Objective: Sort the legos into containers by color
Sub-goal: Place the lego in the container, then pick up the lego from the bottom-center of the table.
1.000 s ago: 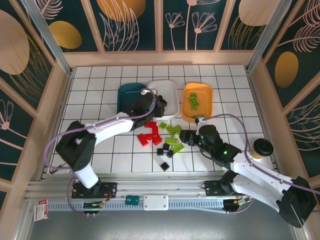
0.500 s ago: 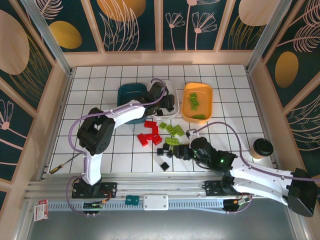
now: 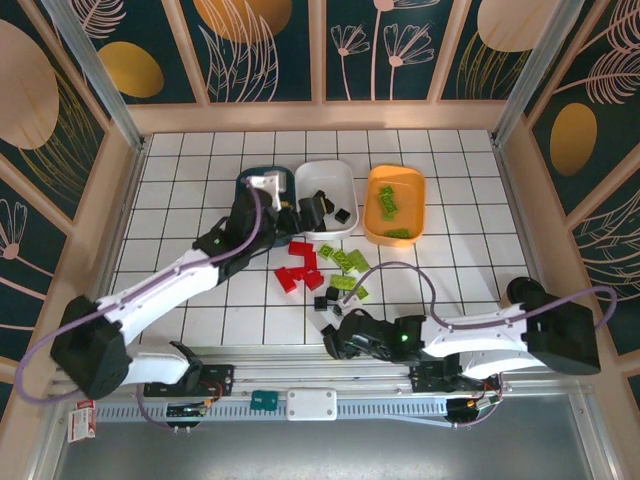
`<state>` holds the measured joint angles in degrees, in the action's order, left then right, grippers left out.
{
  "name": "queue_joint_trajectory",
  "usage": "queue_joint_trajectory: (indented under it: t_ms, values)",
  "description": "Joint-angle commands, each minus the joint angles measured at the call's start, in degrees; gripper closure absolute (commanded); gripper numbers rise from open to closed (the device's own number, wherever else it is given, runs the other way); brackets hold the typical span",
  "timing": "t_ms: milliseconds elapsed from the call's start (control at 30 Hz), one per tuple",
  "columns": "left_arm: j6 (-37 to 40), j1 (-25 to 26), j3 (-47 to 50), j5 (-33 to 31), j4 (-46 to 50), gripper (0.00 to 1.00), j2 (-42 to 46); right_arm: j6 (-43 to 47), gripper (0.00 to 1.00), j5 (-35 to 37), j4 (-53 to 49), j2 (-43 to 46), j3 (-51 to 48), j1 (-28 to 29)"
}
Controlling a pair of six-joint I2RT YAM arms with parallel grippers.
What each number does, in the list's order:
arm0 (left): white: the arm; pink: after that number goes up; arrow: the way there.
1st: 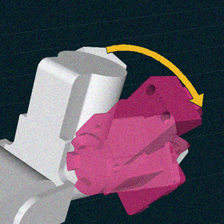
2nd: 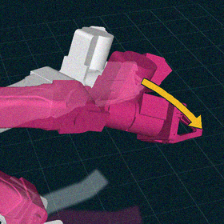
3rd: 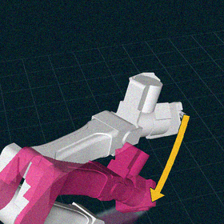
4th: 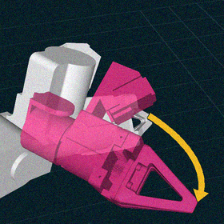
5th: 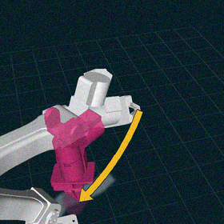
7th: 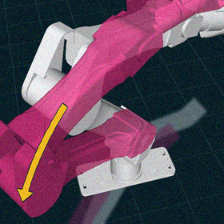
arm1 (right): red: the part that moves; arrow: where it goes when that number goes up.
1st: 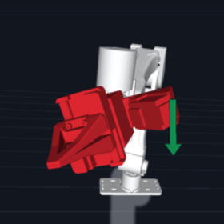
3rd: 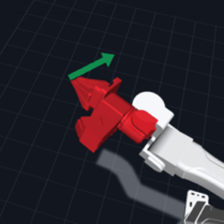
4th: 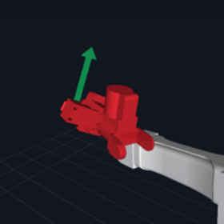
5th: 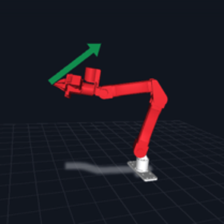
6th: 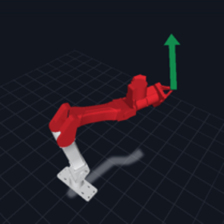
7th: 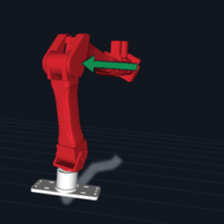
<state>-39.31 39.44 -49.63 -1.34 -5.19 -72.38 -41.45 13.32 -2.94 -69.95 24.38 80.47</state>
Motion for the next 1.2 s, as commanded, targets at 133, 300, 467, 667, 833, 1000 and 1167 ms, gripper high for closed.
queue_joint_trajectory:
  t_ms: [133,300,467,667,833,1000,1167]
  values:
    - [-5.82,0.43,15.32,-3.49,3.52,0.02,17.36,2.28,0.38,6.55,0.08,-7.64,6.96,0.92]
    - [-7.37,0.37,20.31,-5.48,9.17,0.02,26.45,3.48,0.45,6.09,-1.74,-12.33,9.70,0.93]
    - [-8.10,0.43,22.57,-6.72,12.71,0.01,31.30,4.48,0.54,5.44,-2.14,-14.22,11.02,0.99]
    - [-8.47,0.40,24.72,-6.74,13.80,0.02,33.76,7.48,0.77,4.81,-2.04,-12.02,12.67,0.54]
    - [-8.35,0.38,26.15,-5.46,13.04,0.01,34.54,13.43,0.82,1.52,0.18,-4.46,14.65,-5.73]
    - [-8.35,0.42,27.54,-4.04,11.80,0.02,32.69,20.52,0.83,-4.35,5.30,-3.22,20.20,-21.28]
    - [-8.35,0.39,28.17,-1.56,9.84,0.03,30.09,23.14,0.83,-7.55,6.94,-12.82,28.33,-33.06]
